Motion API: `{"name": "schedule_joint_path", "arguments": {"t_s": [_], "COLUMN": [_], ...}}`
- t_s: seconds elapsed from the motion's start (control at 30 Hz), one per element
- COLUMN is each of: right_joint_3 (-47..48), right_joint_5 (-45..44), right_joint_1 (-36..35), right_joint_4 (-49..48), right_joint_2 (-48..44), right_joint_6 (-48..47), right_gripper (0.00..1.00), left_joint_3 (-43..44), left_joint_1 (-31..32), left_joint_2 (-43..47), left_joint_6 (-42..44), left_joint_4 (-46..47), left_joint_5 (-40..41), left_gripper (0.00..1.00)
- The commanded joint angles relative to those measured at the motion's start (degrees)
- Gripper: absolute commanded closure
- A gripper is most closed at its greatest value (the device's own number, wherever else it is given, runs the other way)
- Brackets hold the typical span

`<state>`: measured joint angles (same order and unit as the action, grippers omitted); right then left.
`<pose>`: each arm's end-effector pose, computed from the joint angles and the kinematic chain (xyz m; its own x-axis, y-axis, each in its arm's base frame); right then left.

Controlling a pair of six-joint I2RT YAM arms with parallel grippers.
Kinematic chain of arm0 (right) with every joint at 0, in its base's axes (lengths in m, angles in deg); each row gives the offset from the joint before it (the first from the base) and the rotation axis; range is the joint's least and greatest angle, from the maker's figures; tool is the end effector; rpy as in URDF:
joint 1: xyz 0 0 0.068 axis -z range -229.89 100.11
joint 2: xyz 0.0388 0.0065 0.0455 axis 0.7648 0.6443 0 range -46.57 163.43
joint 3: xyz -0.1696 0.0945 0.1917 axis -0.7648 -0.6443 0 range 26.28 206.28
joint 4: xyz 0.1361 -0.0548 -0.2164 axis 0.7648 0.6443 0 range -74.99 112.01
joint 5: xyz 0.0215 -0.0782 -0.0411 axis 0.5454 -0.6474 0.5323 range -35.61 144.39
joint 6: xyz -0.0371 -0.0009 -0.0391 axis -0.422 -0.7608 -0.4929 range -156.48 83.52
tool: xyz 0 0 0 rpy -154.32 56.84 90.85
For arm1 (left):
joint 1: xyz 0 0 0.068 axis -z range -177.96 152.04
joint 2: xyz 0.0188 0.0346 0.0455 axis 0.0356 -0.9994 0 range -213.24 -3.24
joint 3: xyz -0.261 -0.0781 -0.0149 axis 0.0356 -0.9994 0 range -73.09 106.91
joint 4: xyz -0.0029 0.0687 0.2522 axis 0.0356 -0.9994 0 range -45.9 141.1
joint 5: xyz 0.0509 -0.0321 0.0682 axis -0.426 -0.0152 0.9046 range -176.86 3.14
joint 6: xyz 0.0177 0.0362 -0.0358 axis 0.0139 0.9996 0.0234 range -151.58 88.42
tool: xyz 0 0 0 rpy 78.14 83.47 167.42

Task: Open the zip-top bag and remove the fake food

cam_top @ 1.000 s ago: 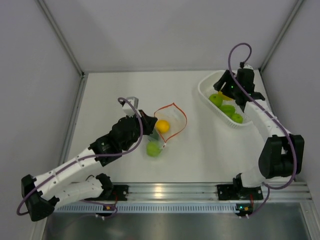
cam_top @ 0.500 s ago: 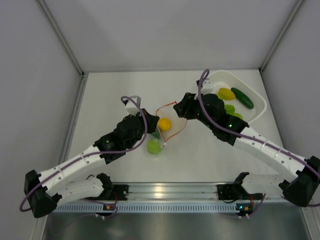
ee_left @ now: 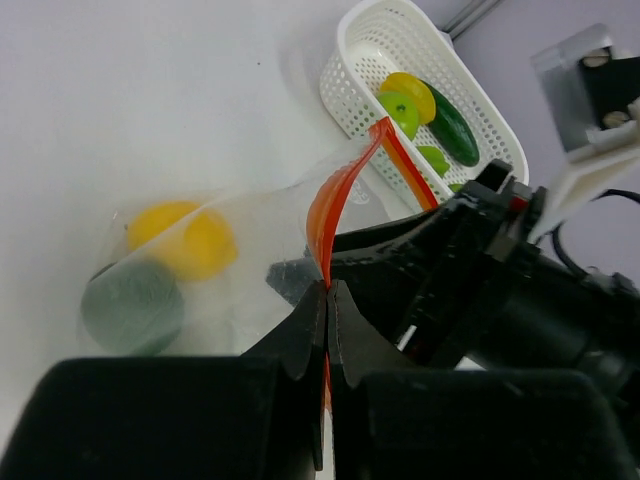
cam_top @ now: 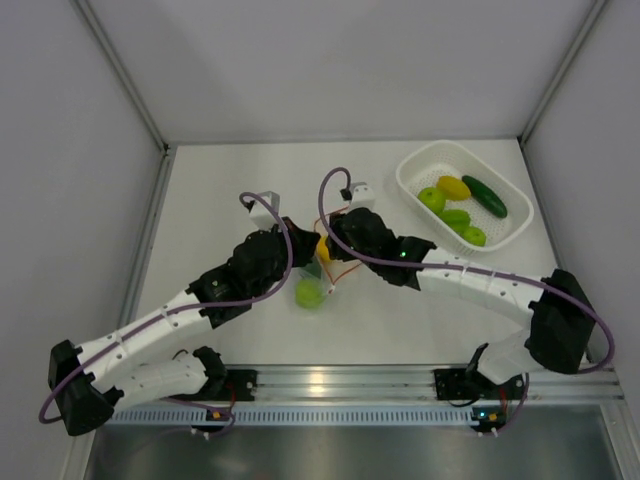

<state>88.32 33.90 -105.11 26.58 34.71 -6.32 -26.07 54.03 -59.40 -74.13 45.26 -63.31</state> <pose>0.1947 0.2583 0.2954 -0.5530 0.0286 -0.8327 -0.3702 0.8869 0.2764 0.1513 -0.1704 0.3256 -0.4449 -0.4372 -0.7816 0.2494 0.7777 -0.5770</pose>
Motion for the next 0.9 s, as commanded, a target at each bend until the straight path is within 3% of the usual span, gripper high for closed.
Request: {"name": "schedule_joint_path", "arguments": {"t_s": [0.0, 0.4, 0.87], "right_joint_3": [4.31, 4.59, 5.02], "right_joint_5": [-4.99, -11.76, -10.36], "right_joint_1": [-0.50, -0.50, -0.15], "right_joint_4": [-3.05, -7.78, -20.09], "right_joint_2": [3.09, 11.45, 24.10], "right_joint_6": [3.76, 18.53, -0.96], "right_gripper": [0.58, 0.56, 0.54], "left_joint_3": [-0.09, -2.81, -7.56], "left_joint_1": [-0.13, -0.13, -0.22], "left_joint_2": [0.79, 2.72, 5.89], "left_joint_6": [-2.10, -4.65, -2.11], "left_joint_4": [4.53, 4.62, 3.48], "left_joint_5": [-1.14, 0.08, 3.96], "left_gripper": [1.00, 1.00, 1.00]}}
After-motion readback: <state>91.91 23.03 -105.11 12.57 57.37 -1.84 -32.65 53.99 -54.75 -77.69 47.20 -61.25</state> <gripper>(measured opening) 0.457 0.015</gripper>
